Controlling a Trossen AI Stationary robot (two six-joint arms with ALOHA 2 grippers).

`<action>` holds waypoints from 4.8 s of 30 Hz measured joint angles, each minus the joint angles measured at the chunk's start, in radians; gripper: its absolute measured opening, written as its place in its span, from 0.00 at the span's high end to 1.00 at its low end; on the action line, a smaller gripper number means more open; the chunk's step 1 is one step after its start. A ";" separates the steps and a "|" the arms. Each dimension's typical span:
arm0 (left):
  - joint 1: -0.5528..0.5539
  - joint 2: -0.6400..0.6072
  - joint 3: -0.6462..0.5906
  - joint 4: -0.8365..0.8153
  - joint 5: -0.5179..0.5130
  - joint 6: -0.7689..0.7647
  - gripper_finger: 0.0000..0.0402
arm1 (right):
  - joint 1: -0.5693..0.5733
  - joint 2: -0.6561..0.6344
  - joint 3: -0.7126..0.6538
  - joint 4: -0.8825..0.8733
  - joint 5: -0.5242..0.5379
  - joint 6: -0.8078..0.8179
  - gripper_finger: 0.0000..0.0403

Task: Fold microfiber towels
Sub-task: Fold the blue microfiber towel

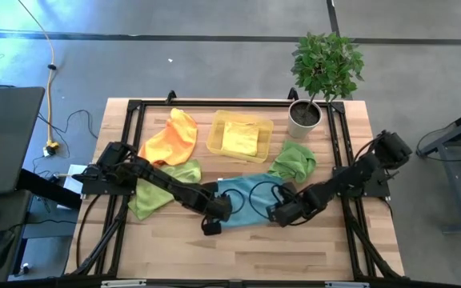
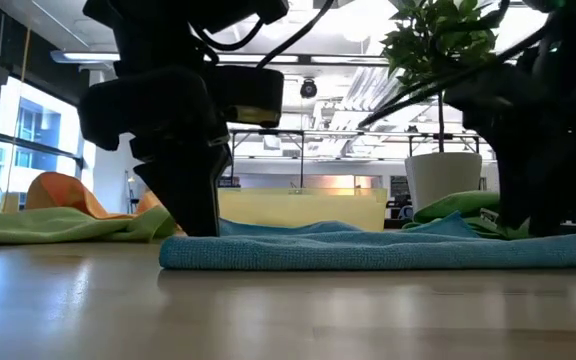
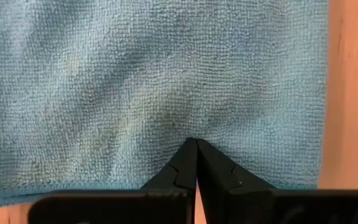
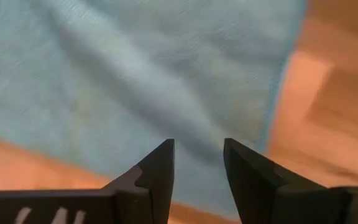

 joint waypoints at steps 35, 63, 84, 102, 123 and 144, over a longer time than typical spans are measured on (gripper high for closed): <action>-0.015 0.013 -0.003 0.009 0.004 0.001 1.00 | -0.143 0.111 -0.001 -0.021 0.084 -0.129 0.48; -0.022 -0.086 -0.008 -0.041 0.013 -0.026 1.00 | -0.144 0.118 -0.003 -0.021 0.064 -0.097 0.68; -0.074 -0.399 -0.004 -0.184 -0.120 -0.082 1.00 | -0.116 0.117 -0.026 -0.005 0.085 0.008 0.99; -0.085 -0.468 -0.004 -0.228 -0.156 -0.079 1.00 | -0.112 0.126 0.194 -0.456 -0.058 -0.064 1.00; -0.086 -0.468 -0.004 -0.241 -0.086 -0.081 1.00 | -0.109 0.233 0.371 -0.145 -0.064 0.017 1.00; -0.108 -0.468 -0.004 -0.297 -0.056 -0.122 1.00 | -0.099 0.278 0.495 0.061 0.151 -0.117 1.00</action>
